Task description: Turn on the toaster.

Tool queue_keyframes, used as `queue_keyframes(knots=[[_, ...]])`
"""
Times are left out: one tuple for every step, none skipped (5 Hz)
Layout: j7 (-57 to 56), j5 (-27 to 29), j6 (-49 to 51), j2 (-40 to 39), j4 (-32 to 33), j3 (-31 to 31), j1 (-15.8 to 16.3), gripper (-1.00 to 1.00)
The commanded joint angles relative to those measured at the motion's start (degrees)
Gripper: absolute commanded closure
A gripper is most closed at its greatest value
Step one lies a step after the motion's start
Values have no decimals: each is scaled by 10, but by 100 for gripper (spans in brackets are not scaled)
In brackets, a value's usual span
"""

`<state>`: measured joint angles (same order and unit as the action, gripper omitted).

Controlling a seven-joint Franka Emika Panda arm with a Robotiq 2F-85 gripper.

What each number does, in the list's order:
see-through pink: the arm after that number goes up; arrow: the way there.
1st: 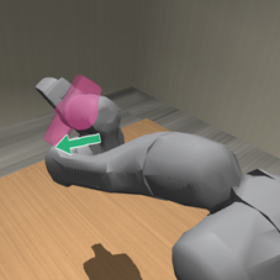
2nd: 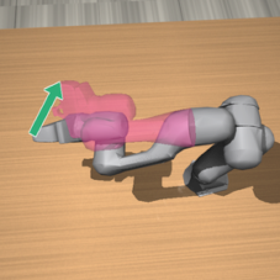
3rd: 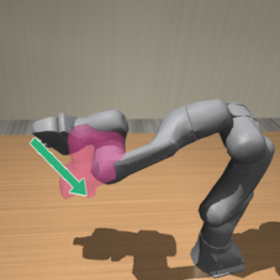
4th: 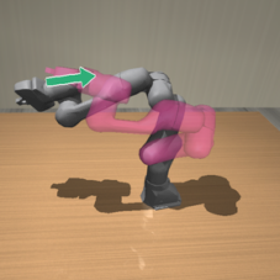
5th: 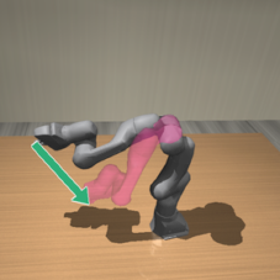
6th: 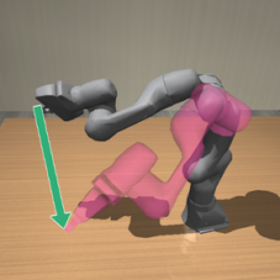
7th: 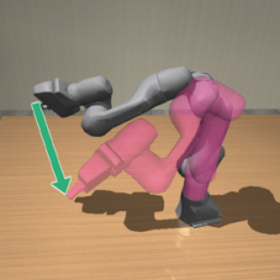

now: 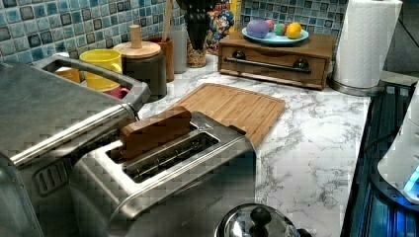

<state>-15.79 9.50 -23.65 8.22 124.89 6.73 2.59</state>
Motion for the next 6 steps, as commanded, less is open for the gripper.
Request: queue_keyframes(knots=[[-68, 30, -31, 101, 123, 35, 53, 100], [-76, 39, -29, 120, 147, 37, 71, 100], [-67, 47, -42, 131, 174, 55, 91, 100], [-58, 68, -69, 154, 205, 53, 111, 100], [-63, 84, -48, 146, 201, 48, 118, 100], [-65, 88, -45, 141, 202, 53, 125, 100]])
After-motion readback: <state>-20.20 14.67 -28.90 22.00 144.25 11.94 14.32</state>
